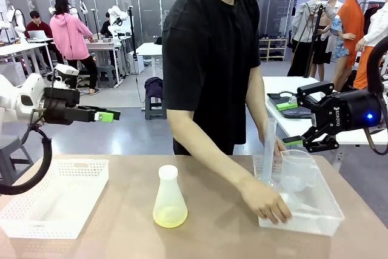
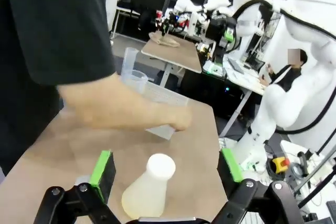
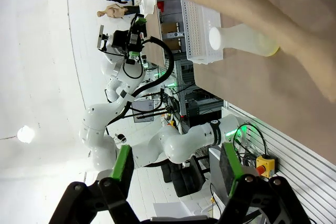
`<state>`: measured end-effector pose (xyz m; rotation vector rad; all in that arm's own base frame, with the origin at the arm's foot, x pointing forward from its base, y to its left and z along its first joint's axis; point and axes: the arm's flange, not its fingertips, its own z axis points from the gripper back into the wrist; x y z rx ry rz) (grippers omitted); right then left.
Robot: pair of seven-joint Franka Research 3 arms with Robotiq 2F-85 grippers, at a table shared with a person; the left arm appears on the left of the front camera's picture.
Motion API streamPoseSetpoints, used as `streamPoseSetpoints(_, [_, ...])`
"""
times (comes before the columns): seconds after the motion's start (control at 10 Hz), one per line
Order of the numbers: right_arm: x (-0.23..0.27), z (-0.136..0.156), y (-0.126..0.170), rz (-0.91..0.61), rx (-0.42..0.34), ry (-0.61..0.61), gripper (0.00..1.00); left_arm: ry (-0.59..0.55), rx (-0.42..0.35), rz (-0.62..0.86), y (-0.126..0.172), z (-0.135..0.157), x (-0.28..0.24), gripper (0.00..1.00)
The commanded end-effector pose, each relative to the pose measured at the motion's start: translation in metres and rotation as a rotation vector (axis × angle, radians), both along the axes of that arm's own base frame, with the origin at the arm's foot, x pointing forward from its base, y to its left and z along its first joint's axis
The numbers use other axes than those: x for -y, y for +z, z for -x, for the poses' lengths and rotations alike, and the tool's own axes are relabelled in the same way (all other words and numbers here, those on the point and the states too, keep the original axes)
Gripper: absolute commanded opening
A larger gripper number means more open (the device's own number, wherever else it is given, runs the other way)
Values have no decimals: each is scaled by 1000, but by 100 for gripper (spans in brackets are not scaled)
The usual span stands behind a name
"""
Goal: Prepare the solutions needed for the experiment.
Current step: When the human places the Big flask in the center of the table, pick up the Big flask and place it in the left Organizing basket.
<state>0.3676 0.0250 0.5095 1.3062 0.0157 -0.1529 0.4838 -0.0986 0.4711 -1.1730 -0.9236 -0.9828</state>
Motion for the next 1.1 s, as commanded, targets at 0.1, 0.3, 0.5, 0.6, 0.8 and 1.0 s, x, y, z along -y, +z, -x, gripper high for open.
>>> streamPoseSetpoints(0.1, [0,0,2,-10,5,-1,83,-12,22,-19,-2,1,-6,100])
streamPoseSetpoints(0.3, [0,0,2,-10,5,-1,83,-12,22,-19,-2,1,-6,100])
streamPoseSetpoints(0.5, [0,0,2,-10,5,-1,83,-105,120,-62,-20,-20,31,100])
streamPoseSetpoints(0.6, [0,0,2,-10,5,-1,83,-159,166,-80,-27,-27,51,100])
streamPoseSetpoints(0.8, [0,0,2,-10,5,-1,83,-273,326,-77,-30,-30,80,100])
streamPoseSetpoints(1.0, [0,0,2,-10,5,-1,83,-357,364,-23,-45,-36,97,100])
